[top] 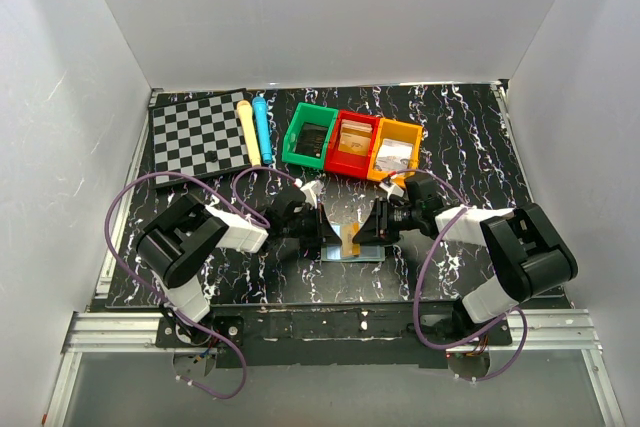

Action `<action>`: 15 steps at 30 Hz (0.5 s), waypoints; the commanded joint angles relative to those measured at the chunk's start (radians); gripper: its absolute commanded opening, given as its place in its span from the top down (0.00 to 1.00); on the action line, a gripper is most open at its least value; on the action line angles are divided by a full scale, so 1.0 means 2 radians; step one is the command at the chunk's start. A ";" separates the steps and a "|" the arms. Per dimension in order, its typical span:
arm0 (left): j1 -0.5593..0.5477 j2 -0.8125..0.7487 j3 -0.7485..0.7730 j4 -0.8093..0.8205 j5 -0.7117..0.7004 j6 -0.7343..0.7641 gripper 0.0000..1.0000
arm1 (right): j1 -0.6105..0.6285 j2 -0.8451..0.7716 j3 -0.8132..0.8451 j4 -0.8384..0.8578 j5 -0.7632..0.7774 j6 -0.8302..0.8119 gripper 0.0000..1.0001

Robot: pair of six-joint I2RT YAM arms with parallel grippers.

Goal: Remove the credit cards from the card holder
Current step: Remove the credit card from the card holder.

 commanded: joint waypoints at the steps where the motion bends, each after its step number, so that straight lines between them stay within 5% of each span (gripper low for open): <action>1: -0.003 0.007 -0.008 0.000 0.009 0.001 1.00 | 0.007 0.002 0.021 0.013 -0.007 0.007 0.69; 15: -0.004 -0.011 -0.012 -0.010 0.001 0.004 1.00 | 0.008 -0.002 0.026 -0.001 0.000 0.000 0.91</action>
